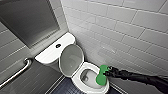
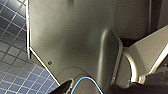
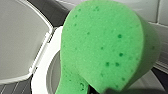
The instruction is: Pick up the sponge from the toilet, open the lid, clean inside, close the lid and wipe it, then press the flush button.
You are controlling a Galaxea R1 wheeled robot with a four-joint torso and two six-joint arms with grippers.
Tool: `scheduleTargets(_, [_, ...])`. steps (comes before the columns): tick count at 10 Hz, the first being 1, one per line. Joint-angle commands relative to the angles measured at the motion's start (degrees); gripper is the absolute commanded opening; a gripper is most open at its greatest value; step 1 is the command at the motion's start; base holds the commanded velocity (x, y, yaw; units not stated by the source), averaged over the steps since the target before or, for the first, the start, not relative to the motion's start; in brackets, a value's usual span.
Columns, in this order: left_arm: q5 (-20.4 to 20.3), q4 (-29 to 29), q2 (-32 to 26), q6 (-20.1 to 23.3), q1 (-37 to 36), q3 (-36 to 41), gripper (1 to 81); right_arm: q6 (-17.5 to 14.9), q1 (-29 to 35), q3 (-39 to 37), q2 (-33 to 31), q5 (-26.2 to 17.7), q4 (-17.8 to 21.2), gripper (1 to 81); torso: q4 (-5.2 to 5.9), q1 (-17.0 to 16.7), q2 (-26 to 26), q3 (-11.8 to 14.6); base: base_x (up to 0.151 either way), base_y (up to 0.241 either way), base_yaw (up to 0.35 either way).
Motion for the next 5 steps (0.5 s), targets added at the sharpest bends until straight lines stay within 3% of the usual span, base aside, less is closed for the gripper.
scheduleTargets(1, [4.85,-0.47,-0.69,0.10,0.92,0.15,81.1,0.10,7.88,1.32,0.33,-0.96,0.66,1.0,0.00,0.00,0.00,-1.78,0.000,0.000,0.000])
scheduleTargets(5, [4.94,-0.64,-0.77,0.01,1.18,0.15,81.1,0.18,9.73,0.18,2.72,-0.69,0.75,1.0,0.00,0.02,0.06,-1.76,0.000,0.000,0.000])
